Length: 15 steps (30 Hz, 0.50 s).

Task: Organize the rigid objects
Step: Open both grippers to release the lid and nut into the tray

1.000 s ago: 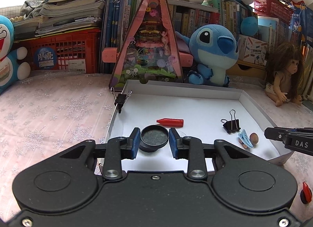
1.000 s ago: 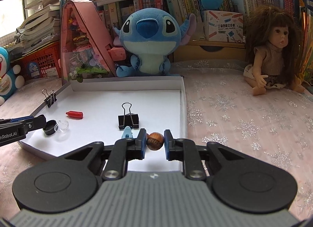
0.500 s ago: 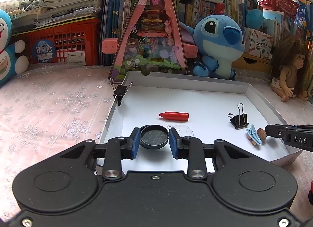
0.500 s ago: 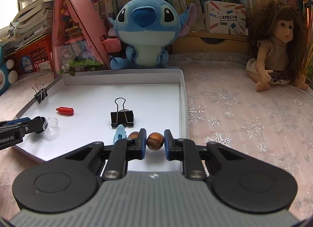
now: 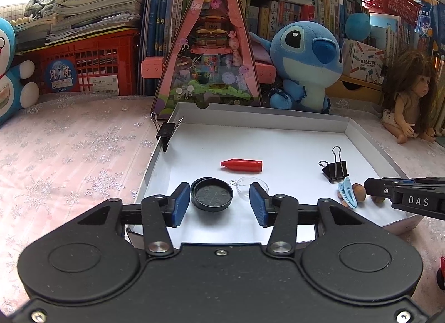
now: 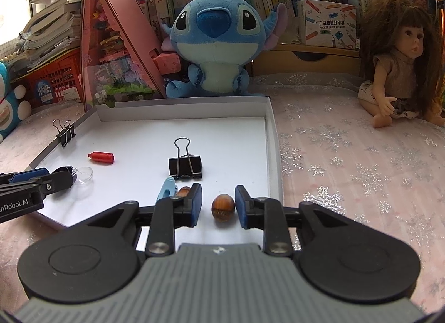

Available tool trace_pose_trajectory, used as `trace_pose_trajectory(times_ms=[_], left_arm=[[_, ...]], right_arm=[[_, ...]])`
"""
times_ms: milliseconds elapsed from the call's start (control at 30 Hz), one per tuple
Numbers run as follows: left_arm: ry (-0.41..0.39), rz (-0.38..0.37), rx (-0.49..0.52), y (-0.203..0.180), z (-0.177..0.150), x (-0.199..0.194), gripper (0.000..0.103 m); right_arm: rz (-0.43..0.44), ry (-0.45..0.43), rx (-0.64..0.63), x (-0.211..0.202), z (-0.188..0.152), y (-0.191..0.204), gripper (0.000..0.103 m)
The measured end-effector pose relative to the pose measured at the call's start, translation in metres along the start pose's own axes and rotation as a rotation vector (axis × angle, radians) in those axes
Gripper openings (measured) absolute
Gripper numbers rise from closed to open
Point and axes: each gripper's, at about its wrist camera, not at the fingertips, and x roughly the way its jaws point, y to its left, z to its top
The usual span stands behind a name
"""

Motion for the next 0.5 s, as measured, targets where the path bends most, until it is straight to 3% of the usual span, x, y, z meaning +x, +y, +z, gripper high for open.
trace_pose_trajectory(times_ms=[100,167,500], left_arm=[[-0.015,-0.007,0.009,-0.003,0.000,-0.007,0.058],[-0.028,-0.014,0.015,-0.004,0.001,-0.013,0.067],[-0.043,-0.065,0.045,-0.014,-0.004,-0.041,0.076]], right_arm=[[-0.004,-0.014,-0.016,-0.005,-0.001,0.003,0.051],[-0.004,-0.028,-0.026,-0.010,-0.001,0.005,0.061],[0.019,-0.065,-0.050,-0.034,-0.006,0.010,0.075]])
